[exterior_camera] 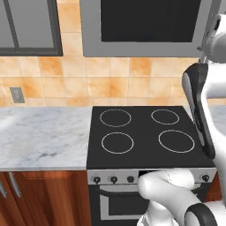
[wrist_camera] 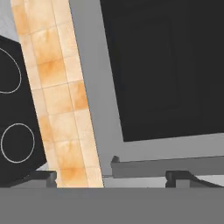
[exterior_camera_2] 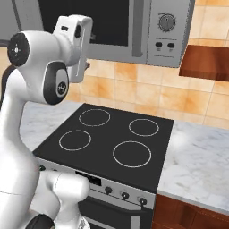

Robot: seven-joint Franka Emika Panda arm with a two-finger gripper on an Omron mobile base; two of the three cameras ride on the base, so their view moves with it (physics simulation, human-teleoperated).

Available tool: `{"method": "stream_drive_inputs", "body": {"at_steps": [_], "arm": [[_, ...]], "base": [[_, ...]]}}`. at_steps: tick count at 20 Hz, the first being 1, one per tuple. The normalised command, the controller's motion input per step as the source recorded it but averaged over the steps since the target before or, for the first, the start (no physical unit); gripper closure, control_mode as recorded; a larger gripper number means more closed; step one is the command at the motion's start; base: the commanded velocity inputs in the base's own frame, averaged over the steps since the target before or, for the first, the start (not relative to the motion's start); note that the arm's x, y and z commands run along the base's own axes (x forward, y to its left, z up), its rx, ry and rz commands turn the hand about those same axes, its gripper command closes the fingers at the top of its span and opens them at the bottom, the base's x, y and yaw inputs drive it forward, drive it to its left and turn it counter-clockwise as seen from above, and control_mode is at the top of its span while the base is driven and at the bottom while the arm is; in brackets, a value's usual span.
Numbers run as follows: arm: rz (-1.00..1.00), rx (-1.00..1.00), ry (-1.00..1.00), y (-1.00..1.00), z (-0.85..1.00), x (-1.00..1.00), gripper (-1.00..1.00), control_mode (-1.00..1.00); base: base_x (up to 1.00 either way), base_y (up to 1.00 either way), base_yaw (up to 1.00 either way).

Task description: Transport the chicken drumstick from the fridge to the microwave and turn on the microwave.

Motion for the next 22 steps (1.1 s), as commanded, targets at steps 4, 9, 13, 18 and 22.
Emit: {"method": "stream_drive_inputs", "body": {"at_steps": [4, 9, 13, 18, 22], "arm": [[0.0, 0.26, 0.0, -0.54, 0.0, -0.6, -1.0, -1.0], [0.1, 0.24, -0.02, -0.6, -0.05, -0.64, -1.0, -1.0], [0.2, 0.2, 0.0, -0.5, -0.19, -0.46, -1.0, -1.0], [0.22, 0.14, 0.0, -0.31, -0.39, -0.21, -1.0, -1.0], [0.17, 0.06, 0.0, -0.04, -0.34, -0.03, 1.0, -1.0]], "base": [[0.0, 0.0, 0.0], [0.0, 0.0, 0.0], [0.0, 0.0, 0.0], [0.0, 0.0, 0.0], [0.0, 0.0, 0.0]]}}
